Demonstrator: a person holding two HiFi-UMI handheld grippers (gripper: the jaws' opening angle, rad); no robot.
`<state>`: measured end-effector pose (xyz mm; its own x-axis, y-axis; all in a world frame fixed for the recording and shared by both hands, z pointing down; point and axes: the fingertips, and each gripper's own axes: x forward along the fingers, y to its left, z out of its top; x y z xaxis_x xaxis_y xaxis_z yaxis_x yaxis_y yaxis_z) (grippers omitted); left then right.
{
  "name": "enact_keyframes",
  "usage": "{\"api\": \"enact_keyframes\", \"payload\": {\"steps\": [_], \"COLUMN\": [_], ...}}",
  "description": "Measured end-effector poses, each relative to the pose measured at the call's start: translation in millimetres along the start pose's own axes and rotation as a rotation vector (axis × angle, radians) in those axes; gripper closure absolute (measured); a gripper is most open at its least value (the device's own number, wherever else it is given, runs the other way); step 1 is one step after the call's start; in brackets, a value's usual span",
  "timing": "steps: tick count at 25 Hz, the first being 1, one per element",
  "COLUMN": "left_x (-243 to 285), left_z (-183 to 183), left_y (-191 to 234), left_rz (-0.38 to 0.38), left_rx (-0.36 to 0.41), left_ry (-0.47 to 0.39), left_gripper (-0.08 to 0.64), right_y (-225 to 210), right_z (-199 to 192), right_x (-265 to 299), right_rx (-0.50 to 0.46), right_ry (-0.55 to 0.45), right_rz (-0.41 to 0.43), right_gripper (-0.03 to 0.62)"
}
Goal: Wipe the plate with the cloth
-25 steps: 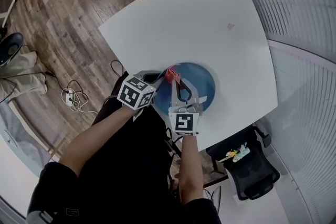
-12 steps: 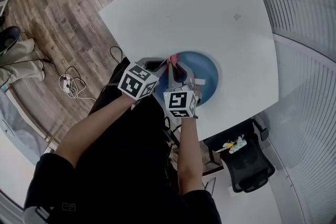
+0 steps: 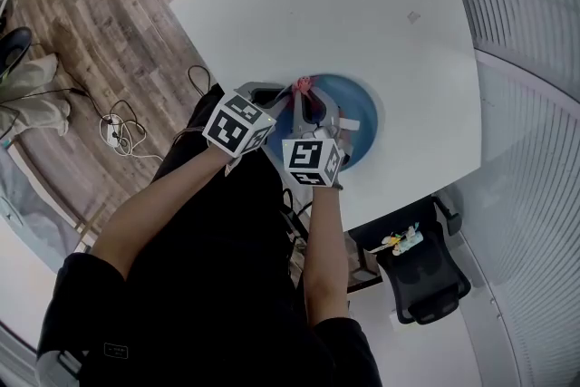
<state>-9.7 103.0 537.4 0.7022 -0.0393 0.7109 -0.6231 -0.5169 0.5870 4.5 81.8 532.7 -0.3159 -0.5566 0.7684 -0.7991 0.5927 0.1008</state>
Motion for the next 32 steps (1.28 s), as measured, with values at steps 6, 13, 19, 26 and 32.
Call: {"api": "enact_keyframes", "payload": {"steps": [6, 13, 19, 26, 32], "left_x": [0.3, -0.9, -1.0, -1.4, 0.0], "left_z": [-1.1, -1.3, -1.0, -1.5, -0.7], "left_y": [0.4, 0.2, -0.4, 0.8, -0.7], "left_rz": [0.003, 0.005, 0.003, 0.007, 0.007], "left_rx": [0.003, -0.017, -0.011, -0.007, -0.011], "left_ry": [0.006, -0.009, -0.006, -0.017, -0.017], "left_gripper": [0.536, 0.537, 0.537, 0.537, 0.537], "right_y": [-11.3, -30.2, -45.9, -68.4, -82.2], "right_z": [-2.4, -6.2, -14.4, -29.7, -45.5], "right_x": [1.8, 0.9, -3.3, -11.2, -21.0], "right_rx": [0.007, 0.023, 0.018, 0.004, -0.036], "right_ry": [0.039, 0.076, 0.103, 0.160, 0.219], "right_rz": [-0.044, -0.099, -0.139, -0.196, -0.239], "right_gripper": [0.578, 0.578, 0.578, 0.578, 0.578]}}
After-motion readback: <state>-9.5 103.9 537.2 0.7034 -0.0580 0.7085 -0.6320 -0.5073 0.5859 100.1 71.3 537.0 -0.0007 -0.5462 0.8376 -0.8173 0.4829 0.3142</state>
